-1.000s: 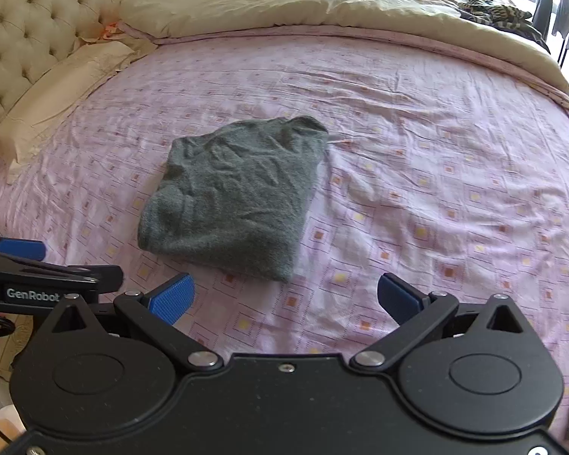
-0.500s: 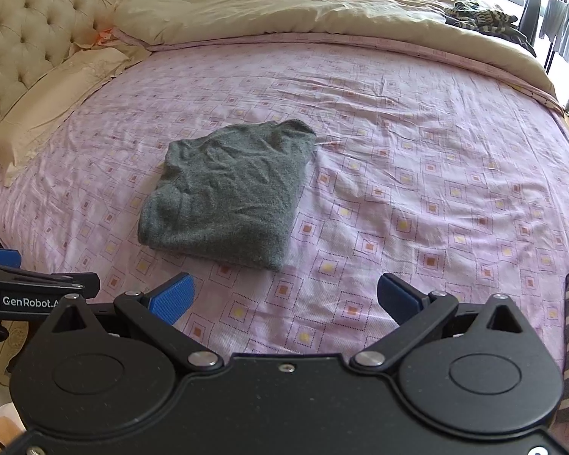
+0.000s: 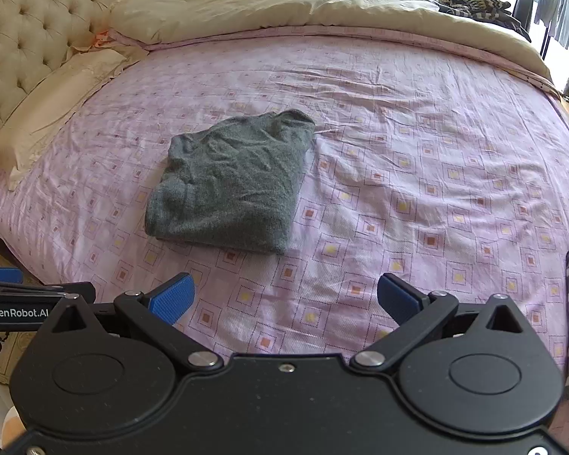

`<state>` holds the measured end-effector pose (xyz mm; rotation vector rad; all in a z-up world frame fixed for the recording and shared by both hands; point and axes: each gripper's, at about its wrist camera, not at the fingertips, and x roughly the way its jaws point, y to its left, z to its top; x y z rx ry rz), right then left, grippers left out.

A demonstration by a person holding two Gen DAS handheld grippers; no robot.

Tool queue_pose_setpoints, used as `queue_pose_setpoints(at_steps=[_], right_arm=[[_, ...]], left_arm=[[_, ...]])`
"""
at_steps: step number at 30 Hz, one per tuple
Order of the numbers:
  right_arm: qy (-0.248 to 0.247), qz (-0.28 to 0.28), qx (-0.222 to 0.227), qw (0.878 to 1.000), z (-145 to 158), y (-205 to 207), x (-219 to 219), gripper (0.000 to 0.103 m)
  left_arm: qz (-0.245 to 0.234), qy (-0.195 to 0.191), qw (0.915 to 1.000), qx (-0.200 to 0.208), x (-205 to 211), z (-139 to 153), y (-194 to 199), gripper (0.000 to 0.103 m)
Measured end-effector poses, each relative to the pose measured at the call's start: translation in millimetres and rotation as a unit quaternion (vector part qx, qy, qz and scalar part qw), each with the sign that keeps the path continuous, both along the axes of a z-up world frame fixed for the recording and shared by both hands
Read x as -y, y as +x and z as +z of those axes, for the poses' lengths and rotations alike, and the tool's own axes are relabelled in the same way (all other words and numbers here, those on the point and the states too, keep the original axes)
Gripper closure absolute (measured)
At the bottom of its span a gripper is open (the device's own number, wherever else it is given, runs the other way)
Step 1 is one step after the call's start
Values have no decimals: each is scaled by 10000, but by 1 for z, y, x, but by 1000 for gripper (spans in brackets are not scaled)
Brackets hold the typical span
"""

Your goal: Fold small clothes

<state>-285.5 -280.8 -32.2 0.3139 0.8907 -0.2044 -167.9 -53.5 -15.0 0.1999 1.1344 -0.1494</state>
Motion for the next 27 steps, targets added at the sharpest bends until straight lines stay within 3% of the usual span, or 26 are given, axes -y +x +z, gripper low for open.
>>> queue_pose_setpoints(at_steps=[27], right_arm=[[151,80,48,9998,-1,-3,4,1]], left_arm=[[-138,7,9999,-103,12,0,-4,2]])
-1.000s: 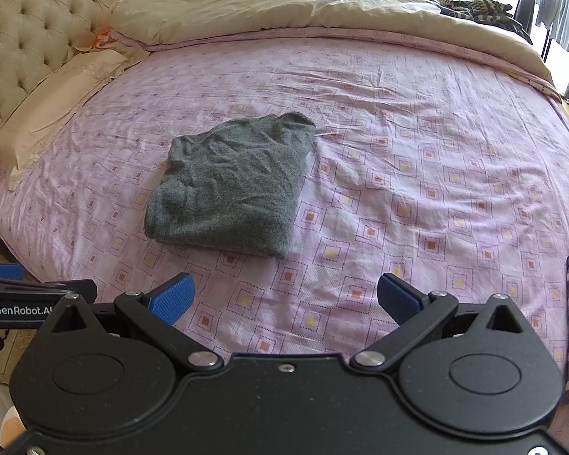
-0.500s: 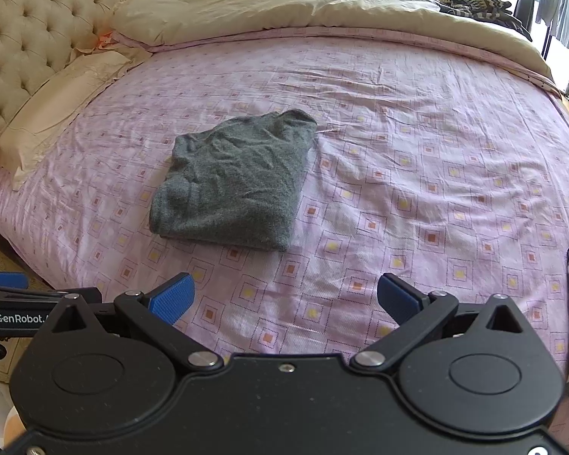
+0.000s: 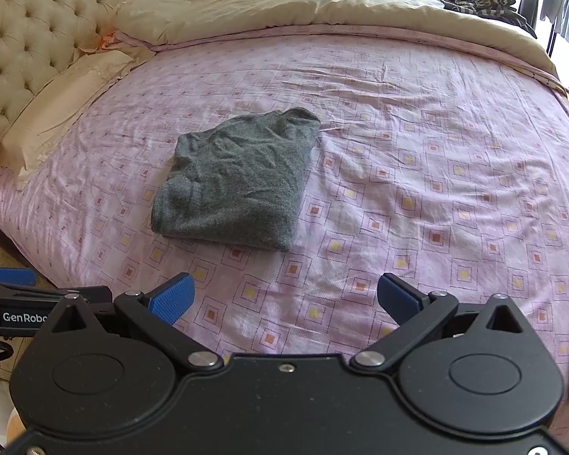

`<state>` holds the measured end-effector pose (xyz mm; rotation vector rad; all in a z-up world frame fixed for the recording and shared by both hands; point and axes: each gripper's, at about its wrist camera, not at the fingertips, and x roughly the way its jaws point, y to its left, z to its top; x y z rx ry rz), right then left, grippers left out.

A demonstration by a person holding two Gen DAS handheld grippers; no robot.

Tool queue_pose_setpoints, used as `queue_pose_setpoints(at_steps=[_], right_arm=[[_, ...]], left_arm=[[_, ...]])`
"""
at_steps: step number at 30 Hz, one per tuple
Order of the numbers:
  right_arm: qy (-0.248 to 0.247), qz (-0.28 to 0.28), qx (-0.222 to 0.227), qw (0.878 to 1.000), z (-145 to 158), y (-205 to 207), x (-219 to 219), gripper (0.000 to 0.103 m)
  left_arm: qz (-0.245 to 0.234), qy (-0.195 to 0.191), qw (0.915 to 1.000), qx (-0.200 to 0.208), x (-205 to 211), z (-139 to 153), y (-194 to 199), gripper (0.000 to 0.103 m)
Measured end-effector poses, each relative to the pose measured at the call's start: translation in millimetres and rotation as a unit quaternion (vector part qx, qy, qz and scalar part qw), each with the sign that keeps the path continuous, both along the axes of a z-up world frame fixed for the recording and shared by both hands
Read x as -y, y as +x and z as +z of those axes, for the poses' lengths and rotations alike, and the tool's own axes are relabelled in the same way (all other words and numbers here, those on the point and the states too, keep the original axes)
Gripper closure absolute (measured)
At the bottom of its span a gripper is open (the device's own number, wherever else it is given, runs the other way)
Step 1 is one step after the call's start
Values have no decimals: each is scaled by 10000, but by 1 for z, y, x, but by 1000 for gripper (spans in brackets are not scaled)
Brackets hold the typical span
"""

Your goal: Fold small clothes

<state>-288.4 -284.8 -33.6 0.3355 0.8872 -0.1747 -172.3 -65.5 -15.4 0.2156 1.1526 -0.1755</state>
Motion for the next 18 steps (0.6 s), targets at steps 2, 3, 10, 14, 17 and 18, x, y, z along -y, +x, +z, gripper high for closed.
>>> queue_pose_setpoints(at_steps=[2,3,10,14,17,18], right_arm=[[-4,5,-7,10000,0,1,0,1],[-2,12,-4,10000,0,2,0,1],[48,71,24,10000,0,6,0,1],[76,86,24,9999,-1,7,0,1],[107,90,22,9999,-2,8,2,1],[105,92,22,9999,-2,8,2,1]], left_arm=[[-13,5,10000,0,1,0,0,2],[-20,16,10000,4,1,0,0,2],[-7,33,10000,4,1,0,3,2],[8,51,10000,32,1,0,3,2],[97,73,9999,62,-1,1,5,2],[102,67,9999,55,0,1,5,2]])
